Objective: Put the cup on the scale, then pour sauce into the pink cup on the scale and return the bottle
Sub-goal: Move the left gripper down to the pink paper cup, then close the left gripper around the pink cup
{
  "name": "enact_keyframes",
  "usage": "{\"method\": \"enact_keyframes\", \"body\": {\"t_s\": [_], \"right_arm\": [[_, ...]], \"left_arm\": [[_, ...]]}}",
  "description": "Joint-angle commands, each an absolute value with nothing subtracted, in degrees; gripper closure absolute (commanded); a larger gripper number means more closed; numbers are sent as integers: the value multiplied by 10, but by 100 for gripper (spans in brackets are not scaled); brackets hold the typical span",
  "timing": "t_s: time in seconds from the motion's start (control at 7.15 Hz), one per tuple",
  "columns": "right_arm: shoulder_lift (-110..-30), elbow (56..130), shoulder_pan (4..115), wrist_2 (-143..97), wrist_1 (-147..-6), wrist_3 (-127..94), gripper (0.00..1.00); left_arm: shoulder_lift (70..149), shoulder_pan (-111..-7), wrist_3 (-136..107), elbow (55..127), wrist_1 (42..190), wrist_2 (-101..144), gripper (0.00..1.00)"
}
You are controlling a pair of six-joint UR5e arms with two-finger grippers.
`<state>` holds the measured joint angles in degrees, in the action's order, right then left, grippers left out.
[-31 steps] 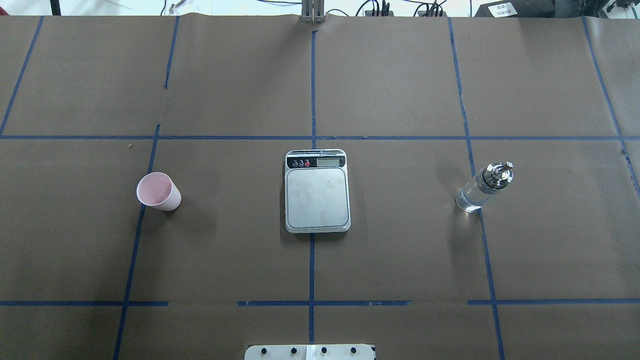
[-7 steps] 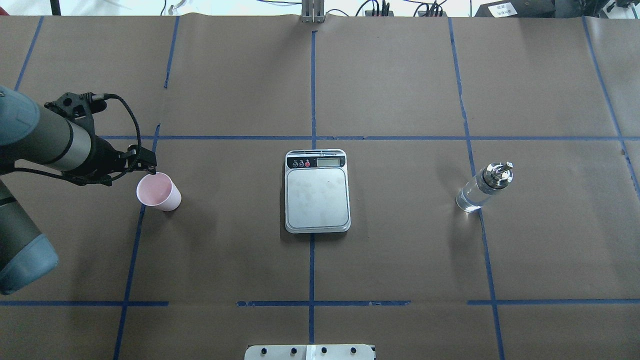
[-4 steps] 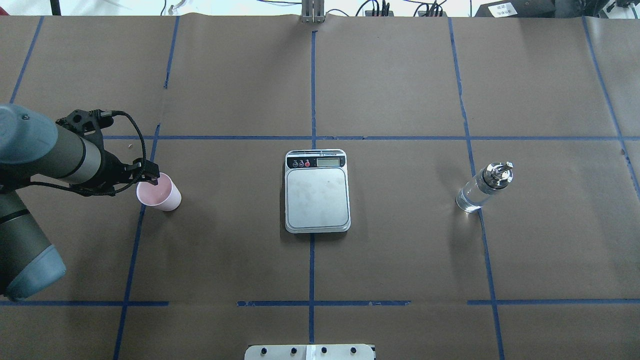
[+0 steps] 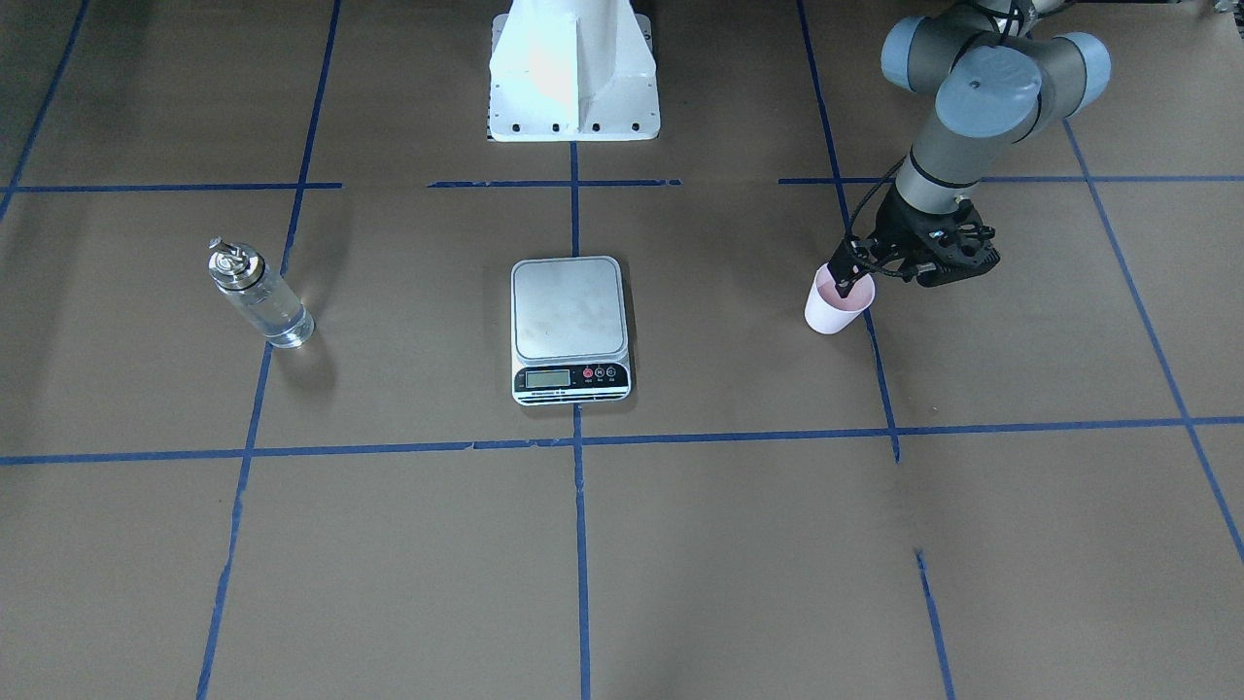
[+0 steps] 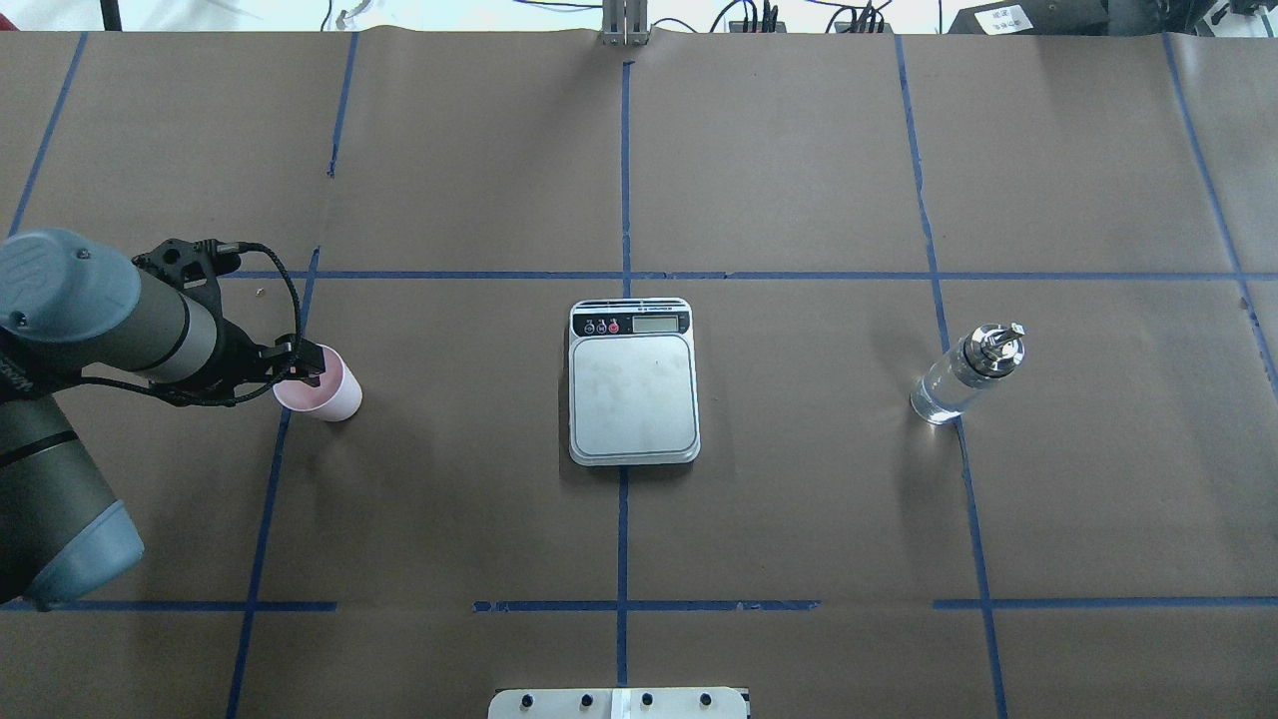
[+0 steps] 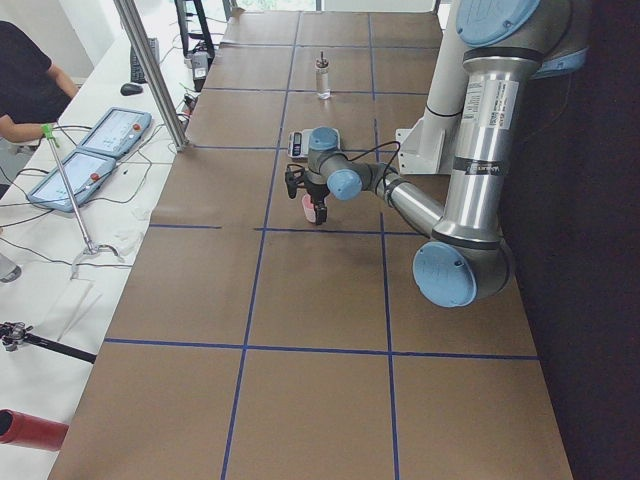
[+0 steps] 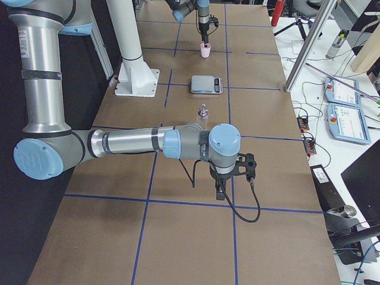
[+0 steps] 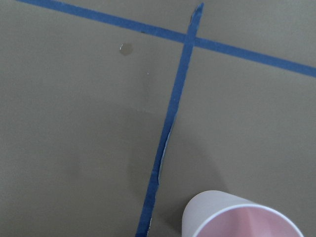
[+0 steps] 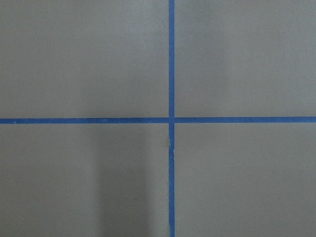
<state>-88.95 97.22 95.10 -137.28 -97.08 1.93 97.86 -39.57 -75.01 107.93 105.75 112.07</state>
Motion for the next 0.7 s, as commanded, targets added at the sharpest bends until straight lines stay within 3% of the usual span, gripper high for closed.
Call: {"method": "enact_keyframes", "body": {"t_s": [0.0, 0.14, 0.28, 0.42, 0.56], "right_arm": [[-889, 973, 951, -1373, -970, 18, 0], [-889, 973, 952, -1373, -970, 19, 0], [-889, 973, 952, -1373, -970, 18, 0], [-889, 973, 952, -1373, -970, 19, 0], [-888, 976, 951, -1373, -969, 19, 0]], "left_arm": [[979, -392, -750, 1078, 1058, 1121, 12], [979, -391, -750, 1078, 1058, 1121, 40], [980, -392, -749, 1078, 1058, 1121, 79], [983, -392, -749, 1079, 1057, 1123, 100], [991, -390, -755, 1078, 1056, 1127, 100]]}}
